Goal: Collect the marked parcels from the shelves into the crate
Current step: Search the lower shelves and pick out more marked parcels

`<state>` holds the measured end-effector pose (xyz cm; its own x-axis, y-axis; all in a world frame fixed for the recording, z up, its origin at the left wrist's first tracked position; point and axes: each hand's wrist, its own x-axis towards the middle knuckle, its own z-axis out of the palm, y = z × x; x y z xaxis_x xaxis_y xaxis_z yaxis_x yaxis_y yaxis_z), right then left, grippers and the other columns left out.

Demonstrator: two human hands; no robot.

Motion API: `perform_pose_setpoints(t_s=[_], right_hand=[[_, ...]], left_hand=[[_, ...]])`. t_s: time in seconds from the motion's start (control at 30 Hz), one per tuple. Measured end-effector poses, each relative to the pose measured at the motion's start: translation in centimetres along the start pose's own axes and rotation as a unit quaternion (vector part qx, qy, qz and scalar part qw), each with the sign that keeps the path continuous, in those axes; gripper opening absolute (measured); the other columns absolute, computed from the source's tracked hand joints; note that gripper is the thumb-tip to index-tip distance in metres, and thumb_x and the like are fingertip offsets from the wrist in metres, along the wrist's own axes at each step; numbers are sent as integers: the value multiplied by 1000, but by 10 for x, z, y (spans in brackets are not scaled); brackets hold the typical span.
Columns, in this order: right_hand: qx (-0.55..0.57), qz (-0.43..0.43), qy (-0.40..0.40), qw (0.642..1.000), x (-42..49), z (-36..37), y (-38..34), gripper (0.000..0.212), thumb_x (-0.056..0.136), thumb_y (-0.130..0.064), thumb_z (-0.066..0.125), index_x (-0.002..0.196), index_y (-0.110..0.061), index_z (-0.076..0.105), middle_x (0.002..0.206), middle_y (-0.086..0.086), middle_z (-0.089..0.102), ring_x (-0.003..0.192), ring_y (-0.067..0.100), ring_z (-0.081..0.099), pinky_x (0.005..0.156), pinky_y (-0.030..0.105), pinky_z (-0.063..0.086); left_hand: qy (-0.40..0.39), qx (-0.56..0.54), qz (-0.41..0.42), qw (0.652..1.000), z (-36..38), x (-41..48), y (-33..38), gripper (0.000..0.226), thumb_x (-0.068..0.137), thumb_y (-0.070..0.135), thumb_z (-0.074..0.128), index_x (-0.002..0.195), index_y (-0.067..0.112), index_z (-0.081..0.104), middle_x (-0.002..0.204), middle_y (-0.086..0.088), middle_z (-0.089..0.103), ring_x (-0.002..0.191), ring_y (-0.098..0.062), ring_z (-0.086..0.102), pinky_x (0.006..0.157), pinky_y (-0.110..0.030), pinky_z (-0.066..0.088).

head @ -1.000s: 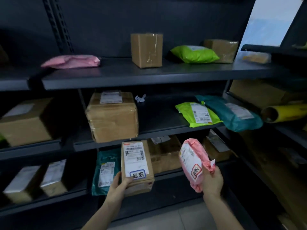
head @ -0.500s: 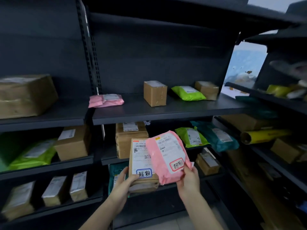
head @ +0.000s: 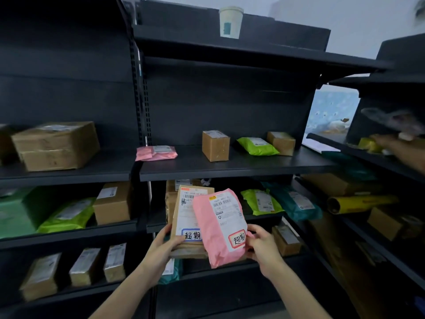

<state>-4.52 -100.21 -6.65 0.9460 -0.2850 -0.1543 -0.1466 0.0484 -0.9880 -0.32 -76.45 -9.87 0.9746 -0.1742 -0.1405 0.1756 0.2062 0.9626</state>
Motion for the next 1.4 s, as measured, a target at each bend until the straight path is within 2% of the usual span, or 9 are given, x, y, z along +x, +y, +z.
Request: perform_pose_setpoints(t_s=[0.3,0.47,0.6,0.77,0.97,1.17,1.27,1.3,1.4], right_hand=[[109,9,81,991,-9,-29,-2,27,91,8,41,87,-11,60,85,11,69,75,20,66,57,30,52],[125,18,90,988,-9,-40,1,27,92,8,41,88,-11,60,84,11,68,75,20,65,60,31,53],[134,20,93,986,-10,-49,1,26,90,9,43,87,-11,59,87,10,68,81,22,65,63,33,53],[134,17,81,988,-11,-55,1,25,91,7,44,88,-12,59,88,11,68,81,22,65,62,32,52],[140,20,63,988,-11,-47,3,23,93,3,45,87,-14,59,85,9,69,78,20,66,59,31,52],[136,30,25,990,-11,-15,8,20,93,2,45,92,-12,59,85,9,69,76,19,67,58,31,52],[132,36,-4,991,-13,12,9,23,93,3,45,88,-14,59,84,8,69,77,20,67,60,32,53],[131,37,-18,990,-15,23,9,24,93,4,44,87,-15,59,85,9,69,77,21,67,60,33,53],[132,40,-57,989,-22,58,7,27,92,7,44,86,-16,58,85,9,67,78,22,65,60,33,51]], left_hand=[[6,-12,7,1000,15,-8,-2,67,82,10,65,142,16,35,110,-11,70,99,-26,67,80,-37,52],[5,-8,16,1000,26,-12,-3,66,83,10,64,142,16,34,112,-10,69,104,-27,65,90,-41,50],[7,-4,25,1000,38,-18,-4,64,85,9,61,142,15,34,113,-10,68,102,-25,65,84,-36,51],[9,-4,35,999,44,-25,-4,64,86,9,61,143,16,33,116,-10,67,106,-26,64,90,-39,49],[35,1,40,999,37,-39,-5,64,85,11,62,142,17,35,112,-8,68,97,-20,67,75,-31,53],[77,2,35,996,8,-59,-5,62,85,15,64,141,20,37,115,-6,68,93,-16,68,66,-23,52],[106,9,35,994,-16,-75,-1,59,84,17,65,138,23,40,111,-2,69,83,-12,68,55,-18,51],[116,9,37,993,-26,-81,0,59,84,18,65,137,24,40,110,-2,69,82,-12,68,56,-20,52],[148,4,40,988,-58,-99,4,61,81,21,68,136,26,42,115,-3,69,100,-21,67,80,-38,54]])
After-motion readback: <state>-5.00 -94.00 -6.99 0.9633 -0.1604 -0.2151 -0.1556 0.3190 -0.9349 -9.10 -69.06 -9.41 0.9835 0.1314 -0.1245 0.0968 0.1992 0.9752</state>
